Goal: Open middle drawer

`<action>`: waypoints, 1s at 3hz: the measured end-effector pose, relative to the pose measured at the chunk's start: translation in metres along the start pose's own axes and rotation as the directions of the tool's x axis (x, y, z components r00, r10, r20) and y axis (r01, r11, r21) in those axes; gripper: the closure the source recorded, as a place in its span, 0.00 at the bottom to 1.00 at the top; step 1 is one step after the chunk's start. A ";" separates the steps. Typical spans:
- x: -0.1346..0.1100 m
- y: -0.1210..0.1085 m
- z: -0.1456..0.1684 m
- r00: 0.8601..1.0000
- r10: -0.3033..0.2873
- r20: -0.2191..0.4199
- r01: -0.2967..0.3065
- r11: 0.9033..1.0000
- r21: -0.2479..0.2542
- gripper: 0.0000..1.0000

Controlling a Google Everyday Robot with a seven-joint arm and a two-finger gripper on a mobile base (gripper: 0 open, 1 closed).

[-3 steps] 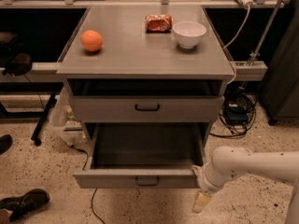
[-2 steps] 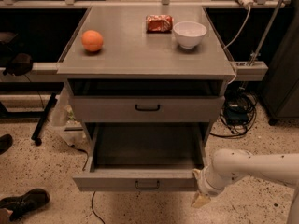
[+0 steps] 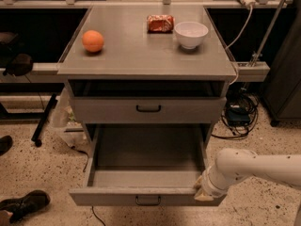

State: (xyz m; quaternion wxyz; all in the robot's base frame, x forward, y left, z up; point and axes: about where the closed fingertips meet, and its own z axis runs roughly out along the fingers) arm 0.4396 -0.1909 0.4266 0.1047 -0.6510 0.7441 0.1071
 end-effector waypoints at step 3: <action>0.001 0.006 -0.002 1.000 -0.012 -0.014 0.012 1.000 0.000 1.00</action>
Offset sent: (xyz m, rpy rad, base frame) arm -0.0158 0.0071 0.0018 -0.0428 -0.0114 0.0331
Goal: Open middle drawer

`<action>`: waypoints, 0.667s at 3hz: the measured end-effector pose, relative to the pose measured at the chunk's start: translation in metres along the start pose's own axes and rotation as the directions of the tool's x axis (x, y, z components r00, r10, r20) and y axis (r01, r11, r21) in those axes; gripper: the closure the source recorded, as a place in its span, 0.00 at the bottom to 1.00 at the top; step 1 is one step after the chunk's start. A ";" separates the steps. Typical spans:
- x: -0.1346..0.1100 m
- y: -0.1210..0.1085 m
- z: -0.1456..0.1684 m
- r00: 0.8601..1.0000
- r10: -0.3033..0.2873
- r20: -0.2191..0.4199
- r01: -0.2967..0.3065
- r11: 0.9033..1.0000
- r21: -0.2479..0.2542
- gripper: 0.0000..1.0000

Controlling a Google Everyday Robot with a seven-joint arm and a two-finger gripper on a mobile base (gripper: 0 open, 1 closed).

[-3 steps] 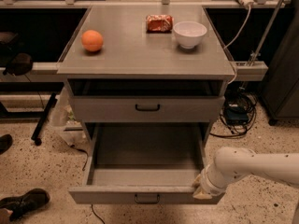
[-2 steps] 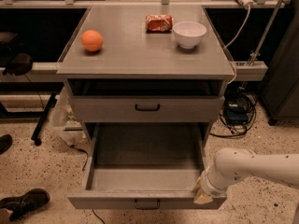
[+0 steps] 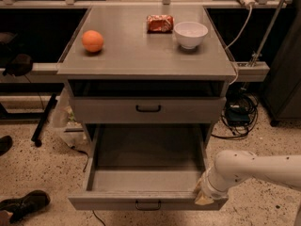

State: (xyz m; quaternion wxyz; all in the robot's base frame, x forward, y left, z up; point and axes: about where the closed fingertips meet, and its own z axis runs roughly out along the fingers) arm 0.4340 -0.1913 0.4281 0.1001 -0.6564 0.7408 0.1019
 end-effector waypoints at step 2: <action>-0.001 0.004 -0.001 1.000 -0.011 -0.013 0.011 1.000 0.003 0.58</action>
Offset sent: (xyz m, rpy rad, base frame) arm -0.0098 0.0159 0.0187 -0.0439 -0.0429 0.0438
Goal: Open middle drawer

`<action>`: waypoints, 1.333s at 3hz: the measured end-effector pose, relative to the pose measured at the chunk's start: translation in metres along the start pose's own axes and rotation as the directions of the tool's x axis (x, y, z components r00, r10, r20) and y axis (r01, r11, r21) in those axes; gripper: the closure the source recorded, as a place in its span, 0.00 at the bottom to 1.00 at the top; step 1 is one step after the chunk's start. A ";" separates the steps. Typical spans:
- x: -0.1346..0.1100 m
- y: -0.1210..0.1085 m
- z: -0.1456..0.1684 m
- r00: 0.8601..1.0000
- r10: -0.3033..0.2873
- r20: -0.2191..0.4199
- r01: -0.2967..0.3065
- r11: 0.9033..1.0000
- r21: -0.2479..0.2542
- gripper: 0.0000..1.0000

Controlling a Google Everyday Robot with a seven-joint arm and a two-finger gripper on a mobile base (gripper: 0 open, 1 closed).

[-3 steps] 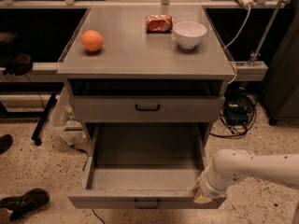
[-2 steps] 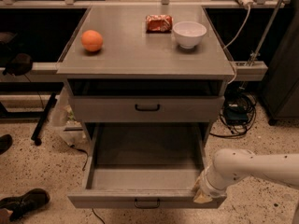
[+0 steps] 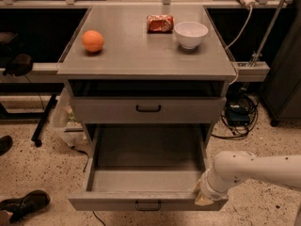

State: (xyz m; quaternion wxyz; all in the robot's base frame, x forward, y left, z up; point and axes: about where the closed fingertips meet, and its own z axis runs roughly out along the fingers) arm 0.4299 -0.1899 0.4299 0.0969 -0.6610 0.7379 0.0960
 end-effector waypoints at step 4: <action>0.009 0.003 -0.007 1.000 0.007 0.020 -0.007 1.000 0.007 0.00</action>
Offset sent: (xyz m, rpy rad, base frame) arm 0.0000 0.0000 0.0000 0.0000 0.0000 0.0000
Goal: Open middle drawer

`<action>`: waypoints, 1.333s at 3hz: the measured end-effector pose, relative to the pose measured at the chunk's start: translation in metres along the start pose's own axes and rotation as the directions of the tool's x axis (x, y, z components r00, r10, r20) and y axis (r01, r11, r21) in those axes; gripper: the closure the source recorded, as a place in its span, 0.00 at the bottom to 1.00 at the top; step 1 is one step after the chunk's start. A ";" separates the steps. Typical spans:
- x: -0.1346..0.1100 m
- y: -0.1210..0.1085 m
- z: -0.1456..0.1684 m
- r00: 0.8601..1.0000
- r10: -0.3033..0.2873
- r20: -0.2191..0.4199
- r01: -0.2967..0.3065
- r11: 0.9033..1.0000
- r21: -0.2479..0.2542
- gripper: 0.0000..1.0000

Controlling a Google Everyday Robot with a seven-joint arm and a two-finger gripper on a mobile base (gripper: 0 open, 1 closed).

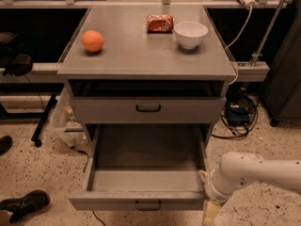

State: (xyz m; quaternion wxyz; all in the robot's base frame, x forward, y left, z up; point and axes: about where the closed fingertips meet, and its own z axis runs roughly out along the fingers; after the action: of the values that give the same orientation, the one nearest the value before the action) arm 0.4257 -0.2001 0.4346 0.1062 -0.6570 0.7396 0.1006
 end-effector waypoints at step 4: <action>0.061 -0.021 -0.173 0.993 0.097 -0.063 -0.083 0.975 0.205 0.00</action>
Offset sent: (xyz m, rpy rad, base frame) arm -0.0044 -0.1028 0.1313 -0.0600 -0.1429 -0.0959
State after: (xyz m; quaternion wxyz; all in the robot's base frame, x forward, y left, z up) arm 0.4353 -0.3100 0.5822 0.1407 -0.6118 0.7784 0.0057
